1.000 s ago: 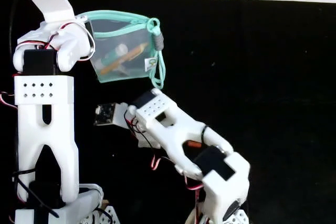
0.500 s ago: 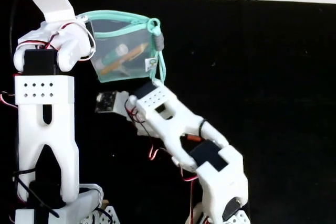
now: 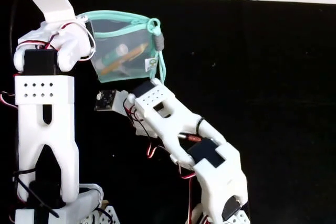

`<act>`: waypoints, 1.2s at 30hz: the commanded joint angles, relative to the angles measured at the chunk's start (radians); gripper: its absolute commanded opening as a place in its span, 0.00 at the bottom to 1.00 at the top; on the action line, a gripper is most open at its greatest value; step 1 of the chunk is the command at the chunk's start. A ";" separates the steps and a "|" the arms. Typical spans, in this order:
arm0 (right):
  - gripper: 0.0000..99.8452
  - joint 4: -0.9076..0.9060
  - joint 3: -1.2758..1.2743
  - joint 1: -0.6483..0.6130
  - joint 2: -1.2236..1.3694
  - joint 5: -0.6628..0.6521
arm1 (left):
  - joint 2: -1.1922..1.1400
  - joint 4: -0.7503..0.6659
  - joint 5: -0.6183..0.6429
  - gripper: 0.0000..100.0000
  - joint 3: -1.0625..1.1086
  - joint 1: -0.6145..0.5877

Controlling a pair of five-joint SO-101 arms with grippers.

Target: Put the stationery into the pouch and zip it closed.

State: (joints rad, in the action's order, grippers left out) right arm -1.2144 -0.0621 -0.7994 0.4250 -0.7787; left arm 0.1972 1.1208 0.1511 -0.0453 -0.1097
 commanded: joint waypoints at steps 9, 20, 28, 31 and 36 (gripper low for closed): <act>0.01 -0.151 0.015 -0.008 -0.263 0.144 | -0.016 -0.003 0.006 0.01 0.019 0.012; 0.01 -0.177 0.024 0.096 -0.519 0.313 | -0.016 -0.003 0.006 0.01 0.019 0.012; 0.01 -0.171 0.047 0.137 -0.642 0.393 | -0.016 -0.003 0.006 0.01 0.019 0.013; 0.01 -0.177 0.130 0.139 -0.650 0.422 | -0.016 -0.003 0.006 0.01 0.021 0.013; 0.01 -0.234 0.308 0.137 -0.648 0.433 | -0.016 -0.003 0.006 0.01 0.021 0.013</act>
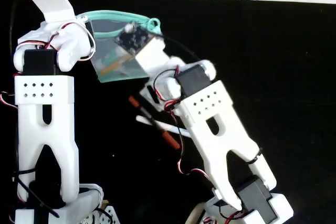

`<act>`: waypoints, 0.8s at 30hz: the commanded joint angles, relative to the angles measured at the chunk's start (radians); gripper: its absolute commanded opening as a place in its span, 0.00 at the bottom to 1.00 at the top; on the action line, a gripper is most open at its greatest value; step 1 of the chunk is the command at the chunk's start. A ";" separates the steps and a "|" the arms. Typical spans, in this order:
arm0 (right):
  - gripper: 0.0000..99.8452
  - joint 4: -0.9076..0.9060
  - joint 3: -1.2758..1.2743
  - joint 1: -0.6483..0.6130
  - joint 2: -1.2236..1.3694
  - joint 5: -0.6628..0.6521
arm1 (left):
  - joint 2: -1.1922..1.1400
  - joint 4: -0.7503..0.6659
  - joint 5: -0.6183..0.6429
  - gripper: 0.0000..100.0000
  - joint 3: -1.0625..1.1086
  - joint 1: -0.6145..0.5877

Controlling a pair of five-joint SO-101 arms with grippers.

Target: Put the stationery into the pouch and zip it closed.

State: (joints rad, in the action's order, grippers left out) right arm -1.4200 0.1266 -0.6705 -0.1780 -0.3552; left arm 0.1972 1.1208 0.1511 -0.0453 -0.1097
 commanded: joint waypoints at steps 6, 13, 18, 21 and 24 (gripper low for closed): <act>0.01 -0.071 0.091 0.004 -0.045 0.009 | -0.016 -0.003 0.006 0.01 0.021 0.013; 0.01 -0.070 -0.094 -0.061 -0.047 0.009 | -0.016 -0.003 0.006 0.01 0.021 0.013; 0.01 -0.059 -0.186 -0.096 -0.045 0.009 | -0.016 -0.003 0.006 0.01 0.021 0.013; 0.01 -0.010 -0.263 -0.093 -0.045 0.003 | -0.016 -0.003 0.006 0.01 0.021 0.013; 0.01 0.033 -0.340 -0.096 -0.045 0.002 | -0.016 -0.003 0.006 0.01 0.021 0.013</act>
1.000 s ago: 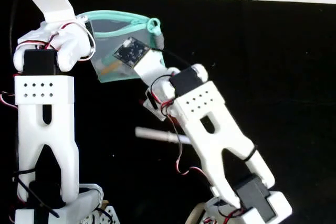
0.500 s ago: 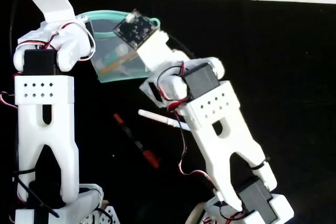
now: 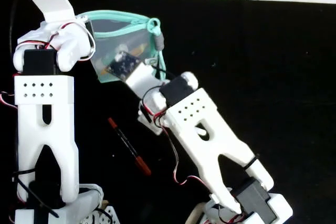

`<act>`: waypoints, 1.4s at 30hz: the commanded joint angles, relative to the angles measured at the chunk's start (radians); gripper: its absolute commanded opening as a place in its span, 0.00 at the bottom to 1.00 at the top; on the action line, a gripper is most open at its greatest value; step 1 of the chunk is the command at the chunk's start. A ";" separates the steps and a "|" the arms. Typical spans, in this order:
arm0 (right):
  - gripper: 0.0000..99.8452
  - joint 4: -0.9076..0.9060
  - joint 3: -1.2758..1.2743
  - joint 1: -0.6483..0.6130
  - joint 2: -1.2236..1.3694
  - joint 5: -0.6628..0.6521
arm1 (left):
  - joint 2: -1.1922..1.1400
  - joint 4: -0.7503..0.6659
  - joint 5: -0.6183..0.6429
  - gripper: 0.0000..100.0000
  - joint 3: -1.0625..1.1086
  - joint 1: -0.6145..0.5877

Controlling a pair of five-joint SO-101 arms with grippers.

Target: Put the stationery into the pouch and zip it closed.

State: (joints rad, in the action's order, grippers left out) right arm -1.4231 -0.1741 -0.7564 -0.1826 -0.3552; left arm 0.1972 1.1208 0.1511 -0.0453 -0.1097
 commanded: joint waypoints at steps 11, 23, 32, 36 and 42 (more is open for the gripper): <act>0.03 0.197 -0.170 -0.101 -0.038 0.132 | -0.016 -0.003 0.006 0.01 0.021 0.013; 0.16 0.493 -0.300 -0.186 -0.038 0.330 | -0.016 -0.003 0.006 0.01 0.021 0.013; 0.16 0.651 -0.285 -0.275 0.177 0.362 | -0.016 -0.003 0.006 0.01 0.021 0.013; 0.16 0.650 -0.214 -0.277 0.286 0.362 | -0.016 -0.003 0.006 0.01 0.021 0.013; 0.16 0.650 -0.191 -0.275 0.337 0.362 | -0.016 -0.003 0.006 0.01 0.021 0.013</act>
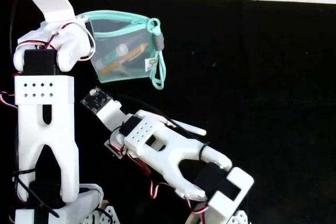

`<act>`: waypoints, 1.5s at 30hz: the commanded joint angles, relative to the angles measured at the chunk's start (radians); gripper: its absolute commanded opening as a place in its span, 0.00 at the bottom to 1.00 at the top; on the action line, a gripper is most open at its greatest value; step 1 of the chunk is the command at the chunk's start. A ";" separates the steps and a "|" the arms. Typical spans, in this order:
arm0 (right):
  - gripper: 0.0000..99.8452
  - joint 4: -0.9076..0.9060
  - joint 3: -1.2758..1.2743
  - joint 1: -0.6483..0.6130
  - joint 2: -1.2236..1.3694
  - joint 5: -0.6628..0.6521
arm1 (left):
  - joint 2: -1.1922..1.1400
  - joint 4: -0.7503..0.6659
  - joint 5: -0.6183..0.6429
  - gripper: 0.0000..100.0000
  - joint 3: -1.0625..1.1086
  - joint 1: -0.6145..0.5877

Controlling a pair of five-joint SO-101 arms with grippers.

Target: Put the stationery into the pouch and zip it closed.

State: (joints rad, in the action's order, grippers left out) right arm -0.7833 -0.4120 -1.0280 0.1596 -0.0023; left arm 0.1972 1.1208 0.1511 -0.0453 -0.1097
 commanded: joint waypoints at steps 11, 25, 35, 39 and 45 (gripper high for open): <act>0.01 -0.027 0.050 0.001 -0.010 0.008 | -0.016 -0.003 0.006 0.01 0.021 0.013; 0.01 -0.202 0.039 0.197 -0.321 0.011 | -0.016 -0.003 0.006 0.01 0.021 0.013; 0.01 -0.312 0.051 0.343 -0.503 0.066 | -0.016 -0.003 0.006 0.01 0.021 0.024; 0.01 -0.323 0.176 0.381 -0.527 0.066 | -0.018 -0.011 0.006 0.01 0.047 0.053; 0.01 -0.380 0.418 0.381 -0.449 0.058 | -0.016 -0.057 0.006 0.01 0.090 0.084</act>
State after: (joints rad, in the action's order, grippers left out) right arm -1.1331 -0.1435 -0.6567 -0.3115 0.0529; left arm 0.1972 1.0656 0.1511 0.0146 -0.0667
